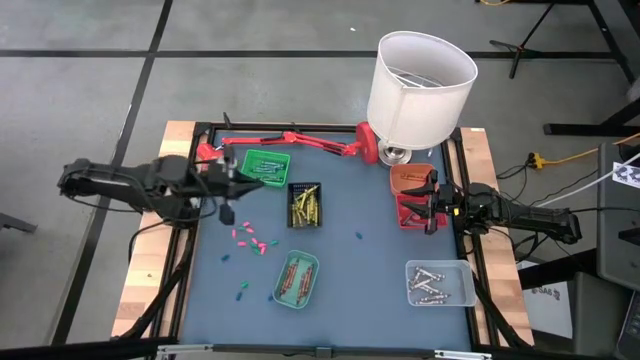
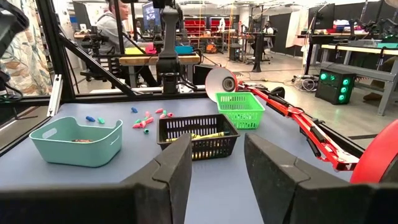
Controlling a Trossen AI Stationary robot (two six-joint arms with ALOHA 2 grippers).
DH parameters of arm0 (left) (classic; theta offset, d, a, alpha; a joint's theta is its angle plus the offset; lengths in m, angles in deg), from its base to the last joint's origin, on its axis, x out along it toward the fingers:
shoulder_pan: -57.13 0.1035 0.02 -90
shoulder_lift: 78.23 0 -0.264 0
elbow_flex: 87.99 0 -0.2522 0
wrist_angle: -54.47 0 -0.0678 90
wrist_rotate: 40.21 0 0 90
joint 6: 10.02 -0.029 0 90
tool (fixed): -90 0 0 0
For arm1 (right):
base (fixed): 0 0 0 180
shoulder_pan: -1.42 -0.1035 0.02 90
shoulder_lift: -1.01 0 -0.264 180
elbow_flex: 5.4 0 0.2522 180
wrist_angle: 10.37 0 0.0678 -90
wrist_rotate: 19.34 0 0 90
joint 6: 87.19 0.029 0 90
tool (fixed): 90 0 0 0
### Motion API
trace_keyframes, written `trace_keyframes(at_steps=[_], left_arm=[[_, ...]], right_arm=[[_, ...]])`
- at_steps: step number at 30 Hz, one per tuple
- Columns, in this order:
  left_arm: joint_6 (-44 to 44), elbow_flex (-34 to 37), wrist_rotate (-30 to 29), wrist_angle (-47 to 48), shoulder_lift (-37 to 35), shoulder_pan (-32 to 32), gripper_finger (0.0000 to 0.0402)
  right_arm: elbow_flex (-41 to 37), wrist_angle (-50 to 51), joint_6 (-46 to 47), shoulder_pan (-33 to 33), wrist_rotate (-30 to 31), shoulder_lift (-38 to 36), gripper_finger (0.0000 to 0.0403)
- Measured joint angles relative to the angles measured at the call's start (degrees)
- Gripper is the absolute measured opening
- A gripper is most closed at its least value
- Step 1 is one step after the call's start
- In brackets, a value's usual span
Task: Sort crayons
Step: Return to Home Position
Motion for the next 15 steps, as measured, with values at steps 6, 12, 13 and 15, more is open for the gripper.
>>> trace_keyframes(at_steps=[6, 12, 13, 15], left_arm=[[-2.6, 7.1, 0.0, 1.2, -13.5, 0.2, 0.0001], [-2.6, 15.8, 0.0, 1.4, -27.6, 0.2, 0.0001], [-2.6, 17.1, 0.0, 1.4, -29.8, 0.2, 0.0001], [-2.6, 19.6, 0.0, 1.4, -34.2, 0.2, 0.0001]], right_arm=[[0.0, 0.0, 0.0, 0.0, 0.0, 0.0, 0.0147], [0.0, 0.0, 0.0, 0.0, 0.0, 0.0, 0.0147], [0.0, 0.0, 0.0, 0.0, 0.0, 0.0, 0.0147], [0.0, 0.0, 0.0, 0.0, 0.0, 0.0, 0.0147]])
